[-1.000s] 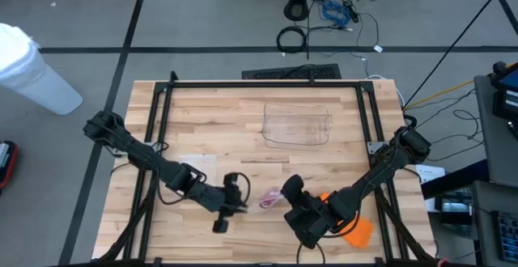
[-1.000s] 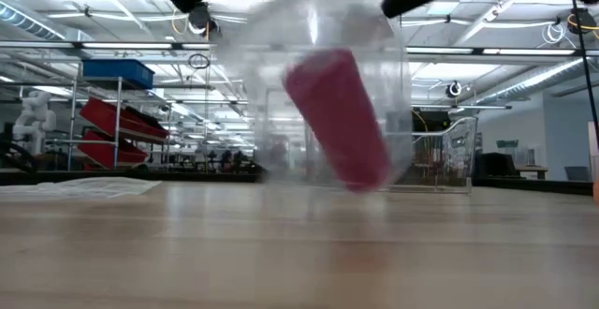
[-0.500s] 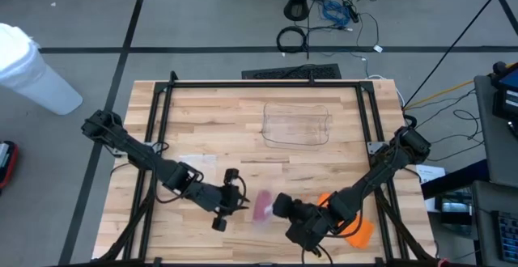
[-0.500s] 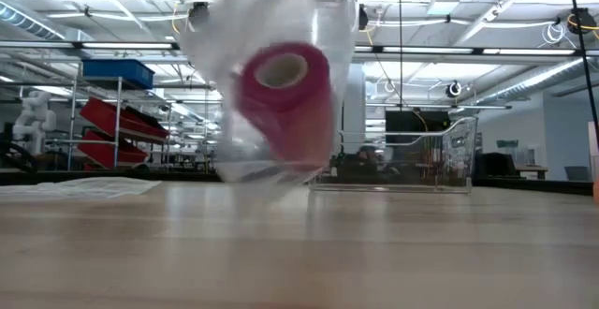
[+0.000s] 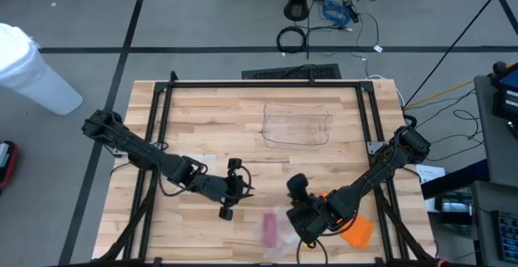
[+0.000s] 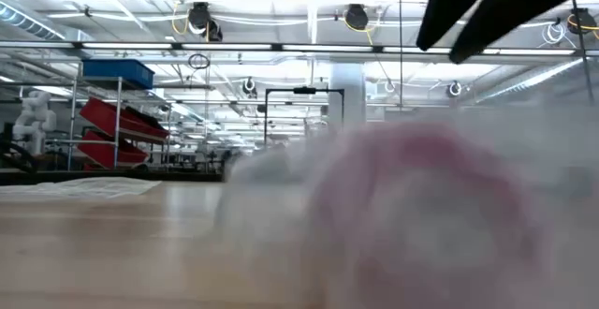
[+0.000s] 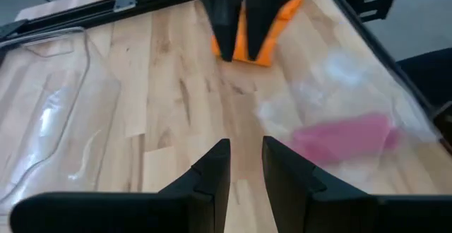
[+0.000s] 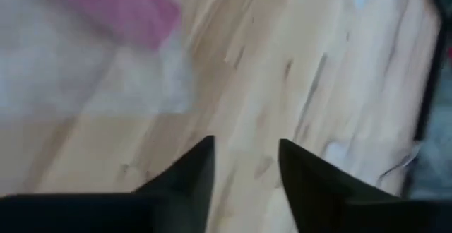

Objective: Roll bandage
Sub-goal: Close the top transparent zip bag

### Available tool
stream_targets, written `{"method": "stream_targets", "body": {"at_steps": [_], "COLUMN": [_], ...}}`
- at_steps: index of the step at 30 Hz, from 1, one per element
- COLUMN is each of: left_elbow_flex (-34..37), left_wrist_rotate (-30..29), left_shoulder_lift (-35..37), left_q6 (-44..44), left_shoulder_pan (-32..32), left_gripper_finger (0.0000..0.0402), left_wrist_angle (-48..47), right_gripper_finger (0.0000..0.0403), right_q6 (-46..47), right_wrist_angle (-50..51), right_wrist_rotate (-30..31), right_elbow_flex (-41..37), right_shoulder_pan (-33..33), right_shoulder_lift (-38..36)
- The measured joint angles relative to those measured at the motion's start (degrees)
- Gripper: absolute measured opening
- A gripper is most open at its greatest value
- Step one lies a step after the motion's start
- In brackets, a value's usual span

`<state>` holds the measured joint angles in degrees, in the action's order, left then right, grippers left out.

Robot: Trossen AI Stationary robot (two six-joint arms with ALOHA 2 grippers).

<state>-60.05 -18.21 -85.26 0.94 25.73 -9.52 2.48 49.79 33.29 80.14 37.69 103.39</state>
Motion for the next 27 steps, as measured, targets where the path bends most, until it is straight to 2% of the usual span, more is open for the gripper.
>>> {"method": "stream_targets", "body": {"at_steps": [2, 5, 8, 10, 14, 18, 21, 25, 27], "left_elbow_flex": [0.2, 0.6, 0.7, 0.7, 0.7, 0.6, 0.0, -0.1, -0.1], "left_wrist_rotate": [1.2, 6.0, 12.8, 17.4, 25.9, 30.3, 32.6, 40.8, 43.1], "left_shoulder_lift": [-0.3, -1.5, -3.5, -5.4, -9.7, -14.1, -17.0, -20.4, -22.0], "left_q6": [-0.4, -1.6, -3.3, -4.7, -8.9, -10.3, -4.4, 4.3, 7.4], "left_shoulder_pan": [-1.2, -3.0, -4.6, -5.7, -7.7, -9.9, -12.2, -15.1, -15.7], "left_gripper_finger": [0.0089, 0.0089, 0.0089, 0.0089, 0.0089, 0.0089, 0.0089, 0.0089, 0.0089], "left_wrist_angle": [0.3, 0.0, 0.3, 1.8, 6.9, 13.1, 16.9, 21.3, 22.7], "right_gripper_finger": [0.0178, 0.0215, 0.0229, 0.0229, 0.0218, 0.0205, 0.0199, 0.0193, 0.0190], "right_q6": [6.5, 18.9, 35.7, 43.4, 52.5, 58.7, 63.1, 69.1, 72.0], "right_wrist_angle": [1.1, 2.8, 3.8, 4.2, 4.2, 4.8, 5.5, 5.4, 5.4], "right_wrist_rotate": [-0.6, -0.7, -0.7, -2.1, -7.3, -9.0, -9.5, -9.5, -9.4], "right_elbow_flex": [0.0, 0.0, 0.0, 0.0, 0.0, 0.0, 0.0, 0.0, 0.0], "right_shoulder_pan": [0.6, 1.3, 1.5, 1.5, 2.2, 3.6, 5.4, 7.6, 8.4], "right_shoulder_lift": [0.0, 0.0, 0.0, 0.0, 0.0, 0.0, 0.0, 0.0, 0.0]}}
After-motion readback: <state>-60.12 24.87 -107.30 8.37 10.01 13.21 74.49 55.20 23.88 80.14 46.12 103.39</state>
